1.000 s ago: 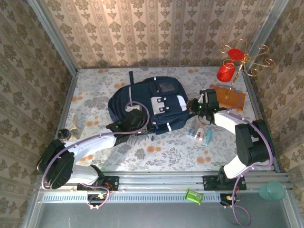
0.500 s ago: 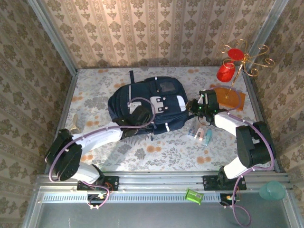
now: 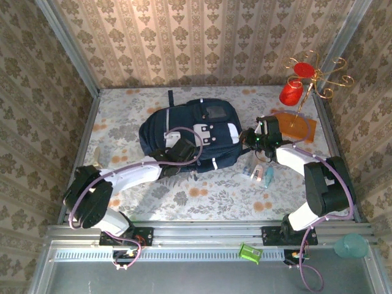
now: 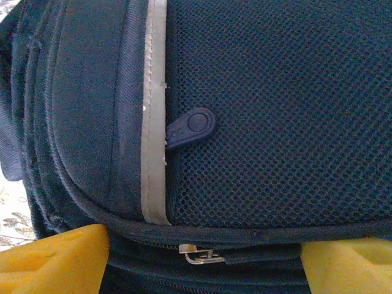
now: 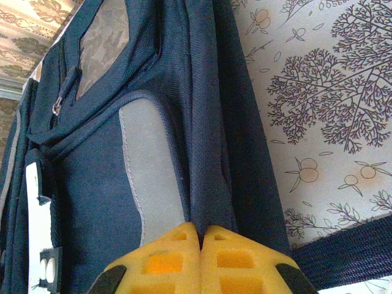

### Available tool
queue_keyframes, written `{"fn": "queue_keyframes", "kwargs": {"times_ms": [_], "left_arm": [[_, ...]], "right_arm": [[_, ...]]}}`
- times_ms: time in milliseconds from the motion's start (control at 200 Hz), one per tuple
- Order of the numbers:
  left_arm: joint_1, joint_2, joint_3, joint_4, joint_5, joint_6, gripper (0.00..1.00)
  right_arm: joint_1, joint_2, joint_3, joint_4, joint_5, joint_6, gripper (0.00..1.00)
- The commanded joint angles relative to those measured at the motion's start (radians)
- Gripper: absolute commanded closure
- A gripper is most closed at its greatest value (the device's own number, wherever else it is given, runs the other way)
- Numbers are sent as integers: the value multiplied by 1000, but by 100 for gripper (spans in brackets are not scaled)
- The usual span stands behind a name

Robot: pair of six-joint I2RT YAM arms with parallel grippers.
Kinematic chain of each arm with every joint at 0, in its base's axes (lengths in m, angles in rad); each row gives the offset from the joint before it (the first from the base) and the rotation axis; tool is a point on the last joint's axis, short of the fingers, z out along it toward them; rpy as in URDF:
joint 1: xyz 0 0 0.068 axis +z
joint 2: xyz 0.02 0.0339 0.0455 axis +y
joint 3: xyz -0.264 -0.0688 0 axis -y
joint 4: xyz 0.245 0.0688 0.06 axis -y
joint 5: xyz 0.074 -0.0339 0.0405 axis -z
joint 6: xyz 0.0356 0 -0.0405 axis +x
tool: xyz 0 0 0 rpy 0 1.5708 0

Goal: Pack the student bag

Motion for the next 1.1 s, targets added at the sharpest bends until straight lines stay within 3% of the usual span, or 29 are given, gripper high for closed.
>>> {"fn": "queue_keyframes", "kwargs": {"times_ms": [0,310,645,885,1015,1095], "left_arm": [[20,28,-6,59,-90,40,17],[74,54,-15,213,-56,93,11],[167,-64,-82,257,-77,153,31],[227,-168,-126,249,-55,168,40],[255,-221,-161,246,3,146,42],[255,-242,-186,283,115,137,40]], "right_arm": [[-7,-11,-3,7,6,-19,97],[-14,1,-8,5,17,-33,100],[-31,-6,18,-94,80,-132,100],[-35,13,31,-110,76,-142,100],[-35,15,33,-108,72,-142,100],[-36,16,33,-107,71,-140,100]]}}
